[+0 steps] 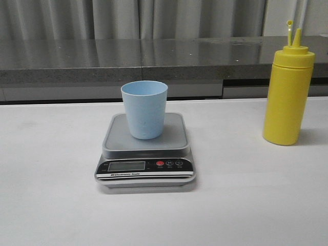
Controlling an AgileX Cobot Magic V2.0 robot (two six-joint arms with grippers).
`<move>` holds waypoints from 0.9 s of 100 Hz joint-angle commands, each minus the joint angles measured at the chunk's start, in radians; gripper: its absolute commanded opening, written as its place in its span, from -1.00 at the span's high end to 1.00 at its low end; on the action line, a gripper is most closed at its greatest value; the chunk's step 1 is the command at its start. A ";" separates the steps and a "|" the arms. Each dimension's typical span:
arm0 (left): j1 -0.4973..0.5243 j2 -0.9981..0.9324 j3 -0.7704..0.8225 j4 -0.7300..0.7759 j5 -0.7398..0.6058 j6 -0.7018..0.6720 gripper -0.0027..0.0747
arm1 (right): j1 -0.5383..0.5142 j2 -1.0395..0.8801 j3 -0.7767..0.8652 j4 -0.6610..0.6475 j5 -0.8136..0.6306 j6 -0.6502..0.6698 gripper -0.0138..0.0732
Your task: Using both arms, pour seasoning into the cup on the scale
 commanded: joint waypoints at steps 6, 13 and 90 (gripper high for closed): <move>0.001 0.010 -0.027 -0.005 -0.083 -0.010 0.98 | -0.004 -0.026 0.007 0.026 -0.063 -0.026 0.84; 0.001 0.010 -0.027 -0.005 -0.083 -0.010 0.98 | -0.004 -0.026 0.007 0.026 -0.064 -0.026 0.84; 0.001 0.010 -0.027 -0.005 -0.083 -0.010 0.98 | -0.004 -0.026 0.006 0.026 -0.062 -0.026 0.84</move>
